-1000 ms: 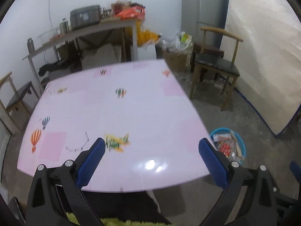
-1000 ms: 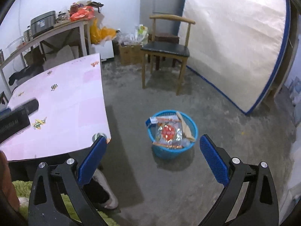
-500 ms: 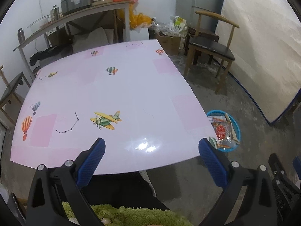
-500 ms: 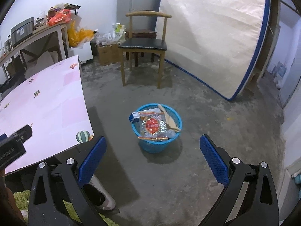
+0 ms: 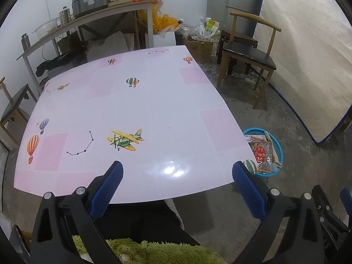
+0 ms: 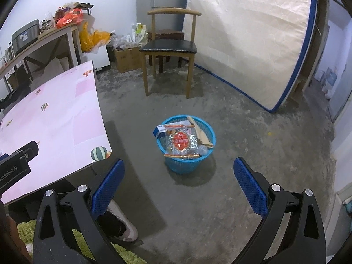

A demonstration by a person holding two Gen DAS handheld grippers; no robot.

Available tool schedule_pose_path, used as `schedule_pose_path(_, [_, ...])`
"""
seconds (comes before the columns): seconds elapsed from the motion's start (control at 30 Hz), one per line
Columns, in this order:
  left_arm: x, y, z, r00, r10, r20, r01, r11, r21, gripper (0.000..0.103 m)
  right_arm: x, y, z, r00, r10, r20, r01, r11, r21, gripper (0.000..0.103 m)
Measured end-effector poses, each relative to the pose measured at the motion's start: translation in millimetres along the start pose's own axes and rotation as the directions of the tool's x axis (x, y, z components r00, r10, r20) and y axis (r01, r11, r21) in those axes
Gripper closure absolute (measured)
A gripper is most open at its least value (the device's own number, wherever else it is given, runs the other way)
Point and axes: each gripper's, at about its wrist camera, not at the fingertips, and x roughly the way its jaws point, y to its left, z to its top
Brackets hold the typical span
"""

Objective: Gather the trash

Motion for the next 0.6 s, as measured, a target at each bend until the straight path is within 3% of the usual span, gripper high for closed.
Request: schedule_pose_path(0.6, [-3, 12, 6, 0.999, 0.035, 0.01, -0.035, 0.998, -0.049, 0.006, 0, -2, 1, 1.0, -0.001, 0.004, 0.001, 1.0, 0.007, 0.008])
